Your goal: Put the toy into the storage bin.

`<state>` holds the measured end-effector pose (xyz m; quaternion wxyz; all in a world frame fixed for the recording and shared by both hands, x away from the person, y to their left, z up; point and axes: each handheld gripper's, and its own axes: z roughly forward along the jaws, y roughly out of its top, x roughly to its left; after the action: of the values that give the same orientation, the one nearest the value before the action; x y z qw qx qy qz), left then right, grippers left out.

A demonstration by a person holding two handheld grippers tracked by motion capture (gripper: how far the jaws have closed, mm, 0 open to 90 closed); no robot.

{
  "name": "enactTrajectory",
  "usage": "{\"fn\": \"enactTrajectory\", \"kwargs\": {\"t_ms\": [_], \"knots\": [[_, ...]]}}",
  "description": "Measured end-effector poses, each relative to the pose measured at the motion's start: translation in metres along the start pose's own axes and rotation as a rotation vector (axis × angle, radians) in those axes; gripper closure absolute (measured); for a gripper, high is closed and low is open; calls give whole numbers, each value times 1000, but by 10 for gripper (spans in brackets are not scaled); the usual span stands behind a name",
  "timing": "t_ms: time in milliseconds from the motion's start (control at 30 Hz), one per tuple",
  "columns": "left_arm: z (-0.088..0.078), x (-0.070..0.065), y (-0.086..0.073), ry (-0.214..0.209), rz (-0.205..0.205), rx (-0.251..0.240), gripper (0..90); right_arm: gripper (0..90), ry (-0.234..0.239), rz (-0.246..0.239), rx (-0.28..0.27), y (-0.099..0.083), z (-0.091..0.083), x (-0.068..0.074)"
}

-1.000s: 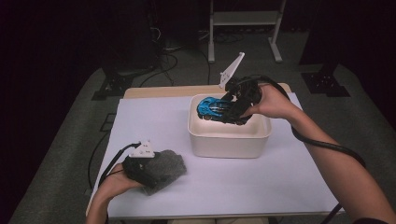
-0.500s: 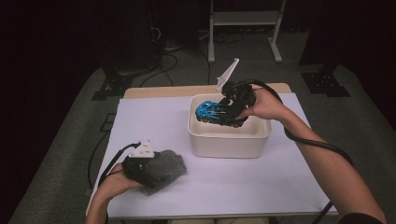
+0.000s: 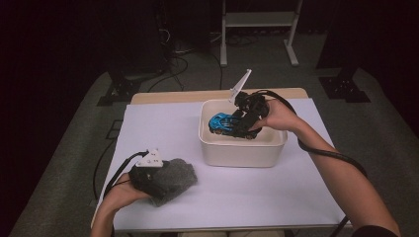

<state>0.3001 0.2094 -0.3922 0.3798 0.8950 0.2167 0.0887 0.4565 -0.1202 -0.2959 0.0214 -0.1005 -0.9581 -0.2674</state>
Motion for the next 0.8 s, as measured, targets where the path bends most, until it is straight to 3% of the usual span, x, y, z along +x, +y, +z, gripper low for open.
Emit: {"fn": "enactTrajectory", "kwargs": {"t_ms": [800], "knots": [[0, -2, 0, -1, 0, 2, 101, 250, 32, 35, 49, -11, 24, -9]]}}
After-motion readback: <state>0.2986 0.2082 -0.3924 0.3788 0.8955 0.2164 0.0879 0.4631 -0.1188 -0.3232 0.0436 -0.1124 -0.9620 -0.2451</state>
